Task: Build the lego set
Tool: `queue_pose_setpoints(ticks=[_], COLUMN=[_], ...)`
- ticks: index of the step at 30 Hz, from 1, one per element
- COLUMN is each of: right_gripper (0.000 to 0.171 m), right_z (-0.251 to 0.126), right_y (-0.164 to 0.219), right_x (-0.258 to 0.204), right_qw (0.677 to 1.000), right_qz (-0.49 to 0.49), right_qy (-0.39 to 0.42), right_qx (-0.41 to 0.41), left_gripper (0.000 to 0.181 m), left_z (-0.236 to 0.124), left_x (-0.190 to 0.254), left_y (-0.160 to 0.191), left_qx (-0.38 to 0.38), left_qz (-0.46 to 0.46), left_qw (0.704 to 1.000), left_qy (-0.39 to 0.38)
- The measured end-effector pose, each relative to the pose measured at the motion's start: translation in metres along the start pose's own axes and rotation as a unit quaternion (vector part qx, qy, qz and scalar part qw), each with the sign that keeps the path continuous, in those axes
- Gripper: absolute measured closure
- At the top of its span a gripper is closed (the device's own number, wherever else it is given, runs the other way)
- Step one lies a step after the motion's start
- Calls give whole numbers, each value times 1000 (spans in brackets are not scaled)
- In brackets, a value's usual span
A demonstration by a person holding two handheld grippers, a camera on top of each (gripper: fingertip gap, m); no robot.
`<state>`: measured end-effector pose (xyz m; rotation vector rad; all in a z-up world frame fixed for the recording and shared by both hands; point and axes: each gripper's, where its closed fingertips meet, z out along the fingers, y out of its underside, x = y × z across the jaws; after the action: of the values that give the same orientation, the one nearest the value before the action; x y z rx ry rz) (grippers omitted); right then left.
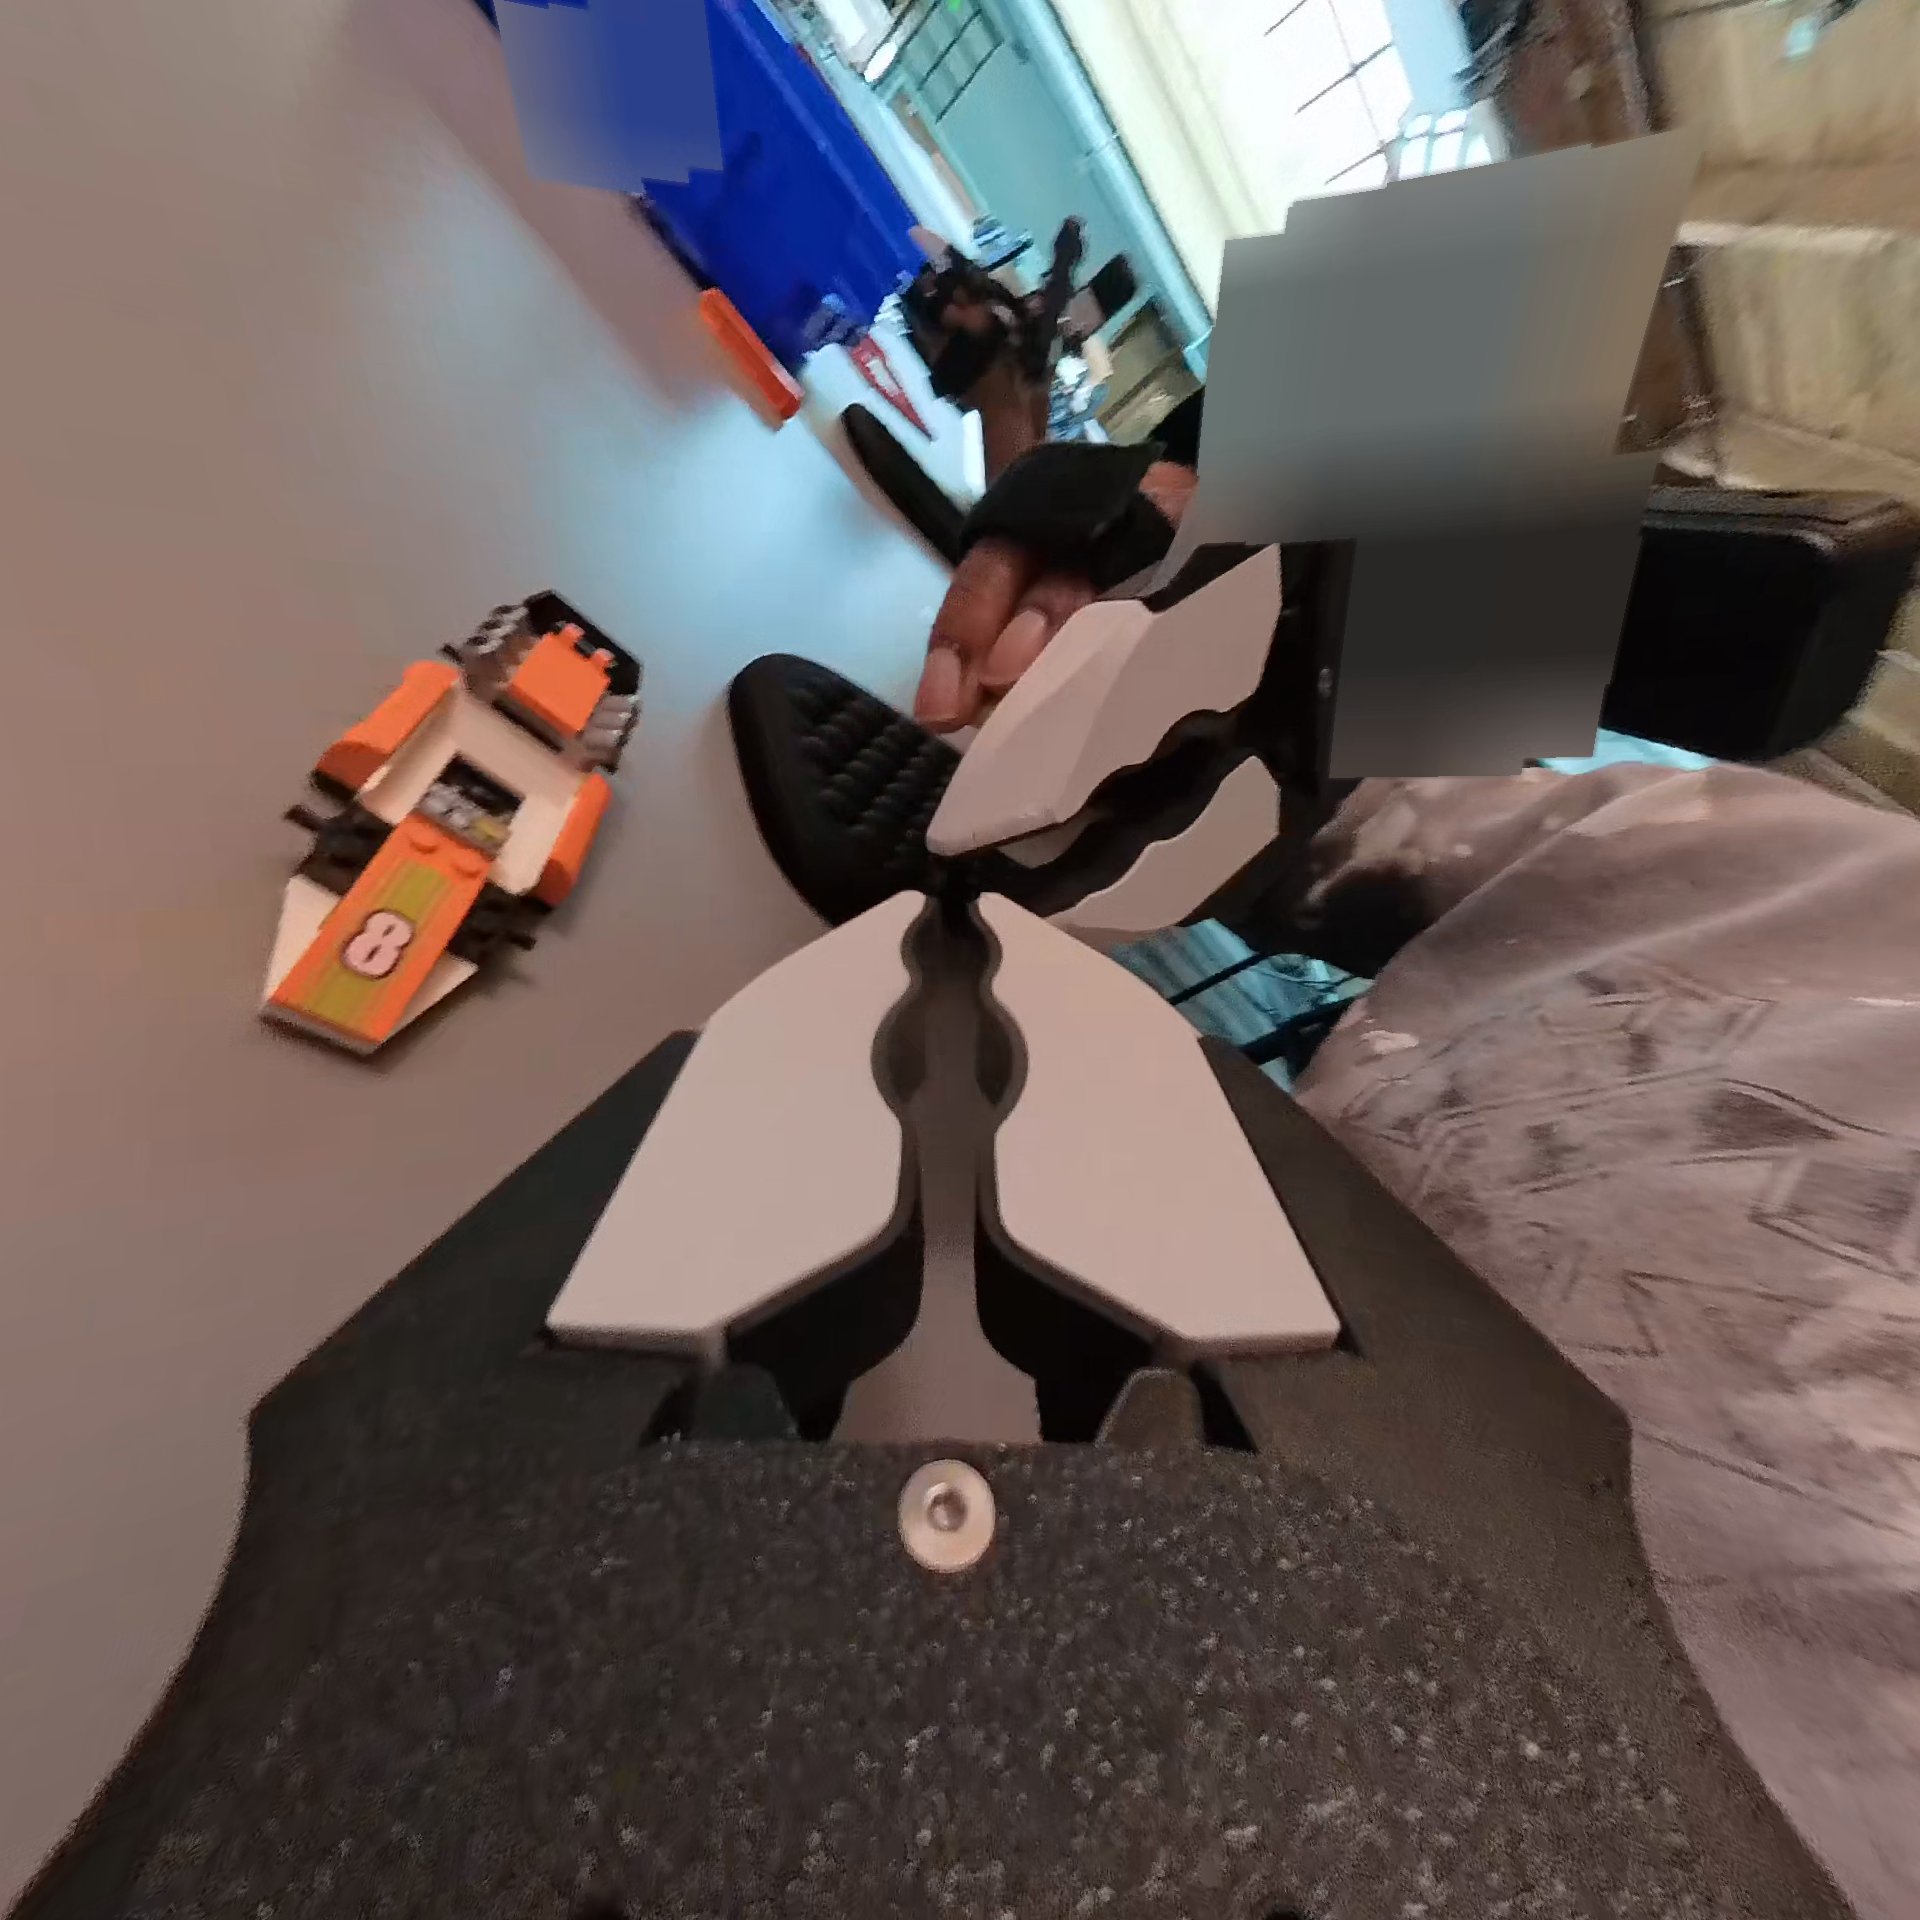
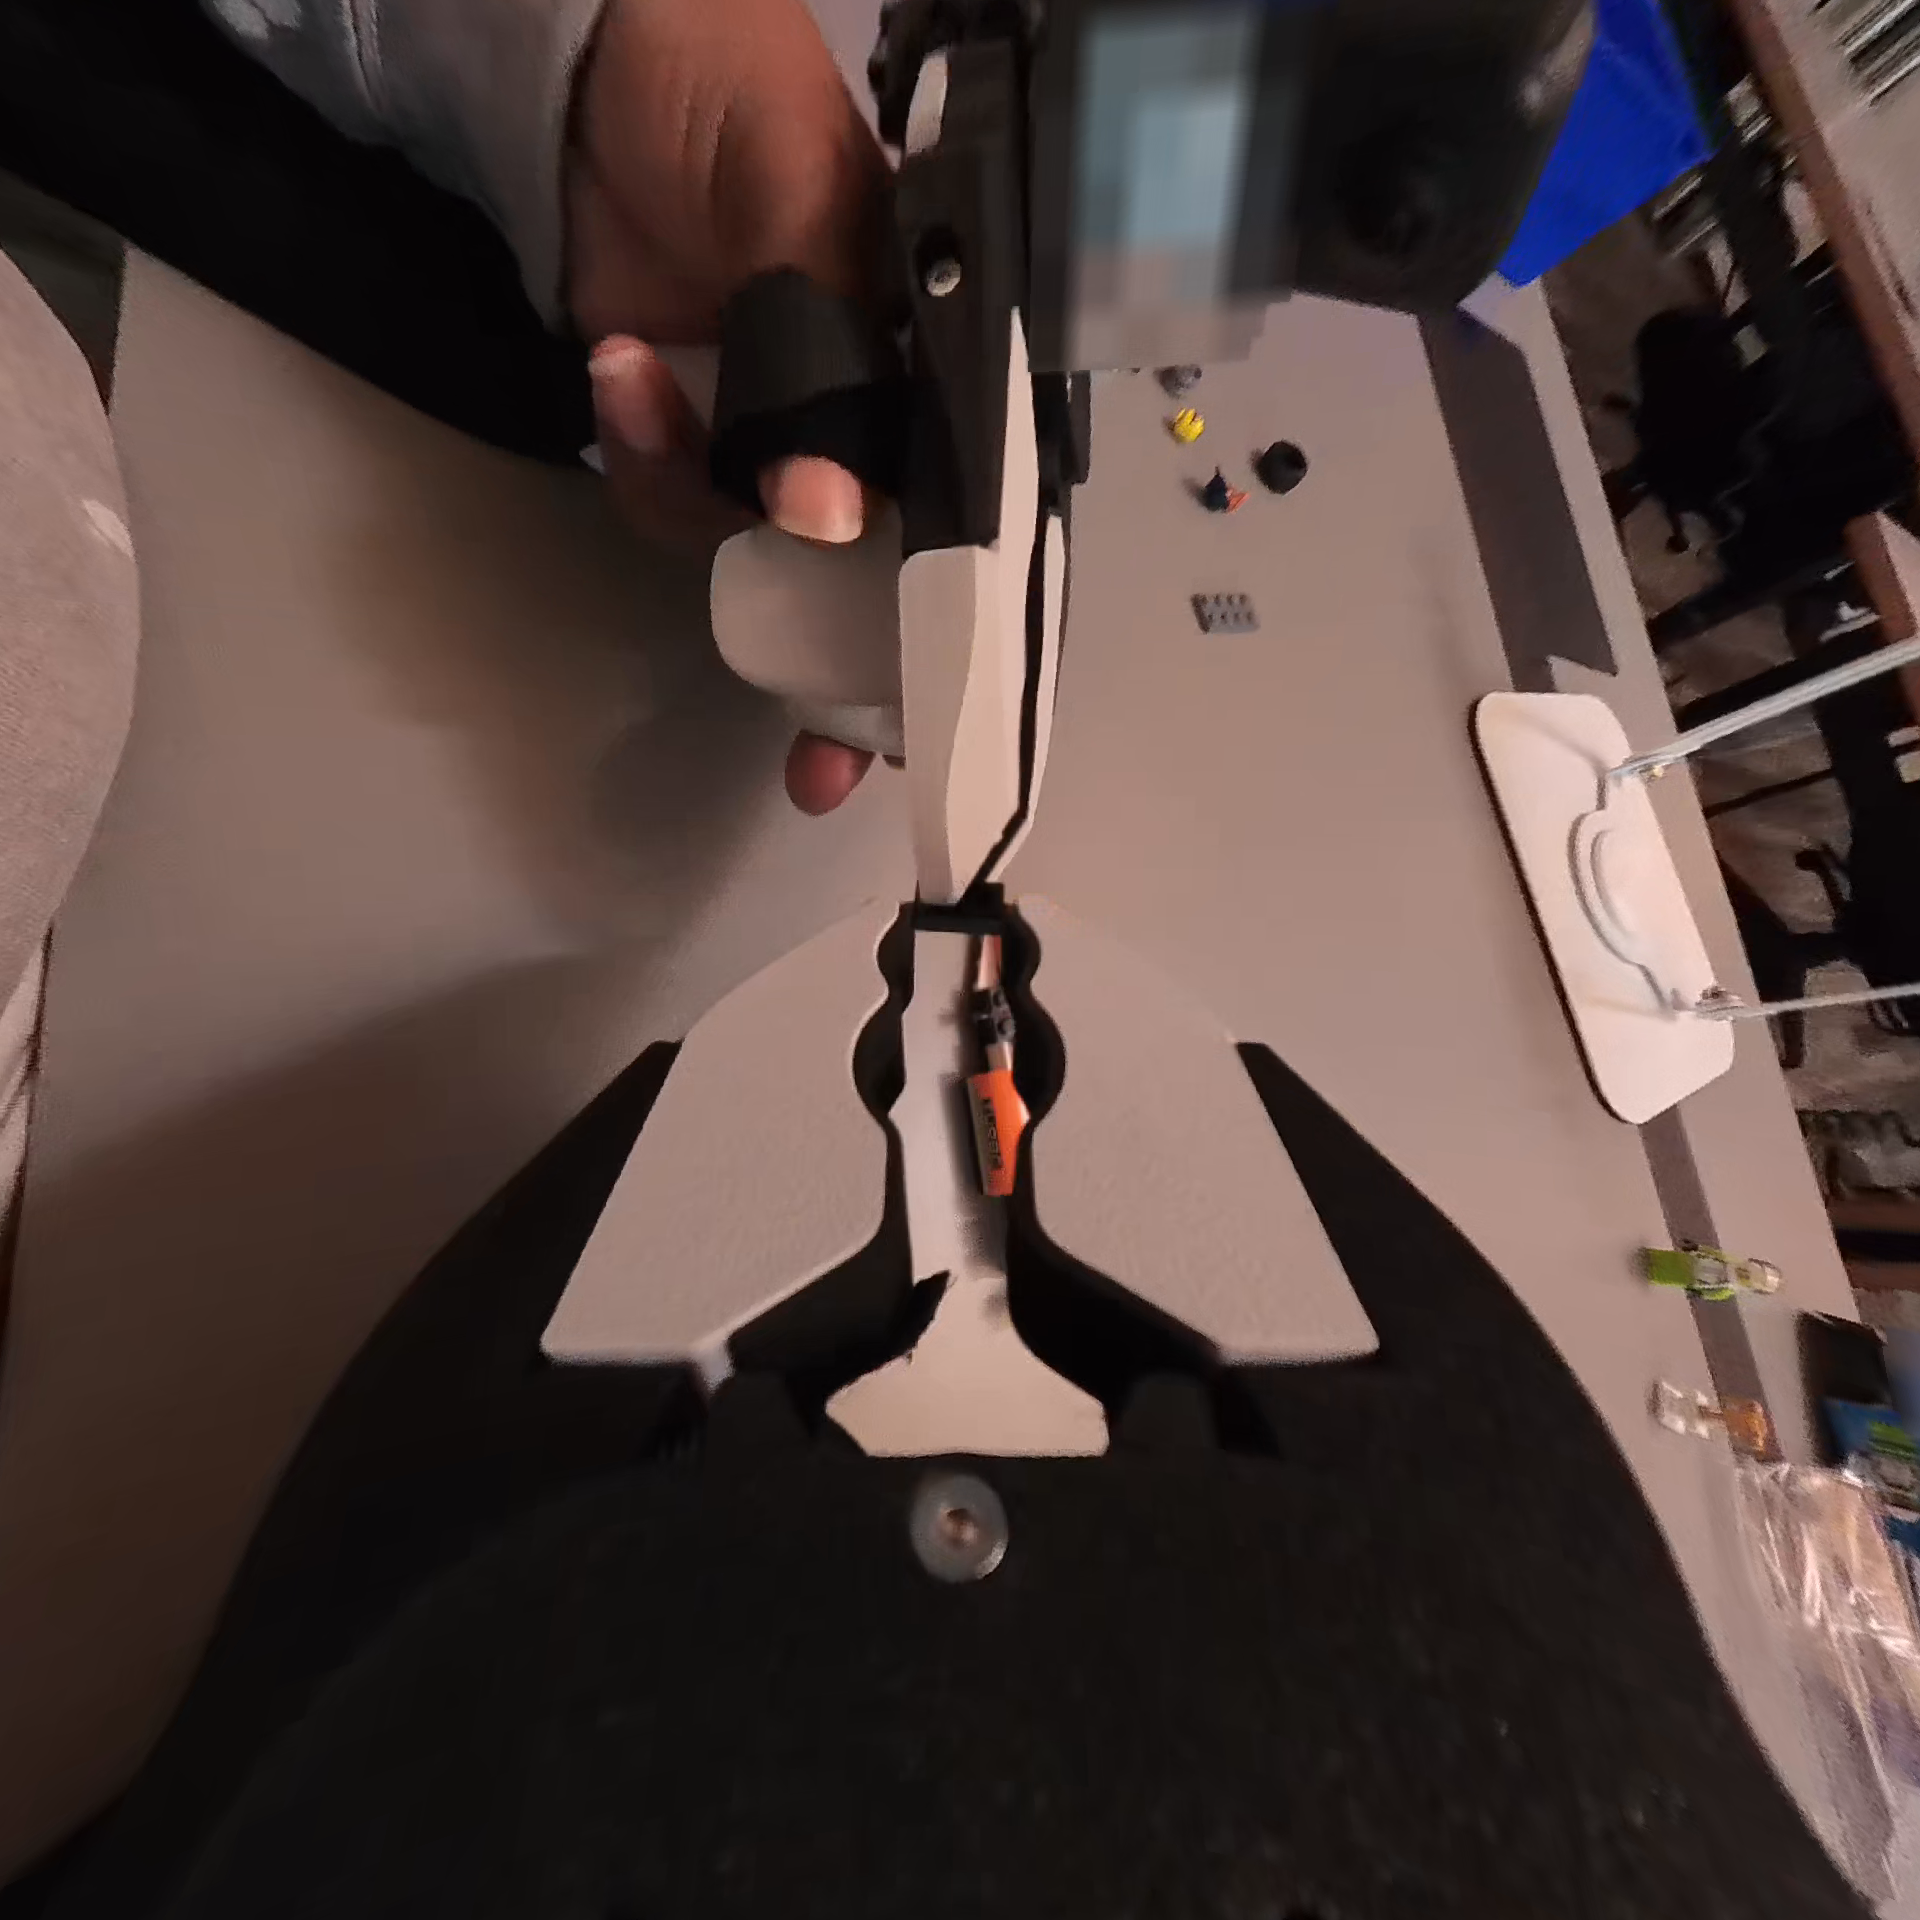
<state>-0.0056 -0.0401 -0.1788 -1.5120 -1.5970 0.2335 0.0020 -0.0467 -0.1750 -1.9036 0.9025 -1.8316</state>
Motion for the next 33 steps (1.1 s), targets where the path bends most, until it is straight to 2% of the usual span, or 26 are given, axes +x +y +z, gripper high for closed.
queue_pose_setpoints(ticks=[4, 10, 15, 21, 33], right_gripper=[156, 154, 149, 156, 155], right_z=[-14, -35, -39, -42, -35], right_y=[-19, -53, -68, -75, -71], right_x=[4, 9, 10, 10, 12], right_qw=[998, 980, 969, 966, 980], right_qz=[8, 45, 22, -12, -66], right_qy=[6, 10, 31, 45, 11], right_qx=[67, 196, 243, 256, 185], left_gripper=[178, 179, 179, 179, 179], left_z=[-4, -18, -25, -25, -24], left_x=[23, 62, 79, 84, 76], left_y=[-9, -25, -28, -29, -29], left_qx=[28, 81, 91, 92, 92], left_qz=[-23, -43, -50, -56, -69], left_qw=[995, 965, 946, 941, 944], left_qy=[88, 245, 307, 322, 309])
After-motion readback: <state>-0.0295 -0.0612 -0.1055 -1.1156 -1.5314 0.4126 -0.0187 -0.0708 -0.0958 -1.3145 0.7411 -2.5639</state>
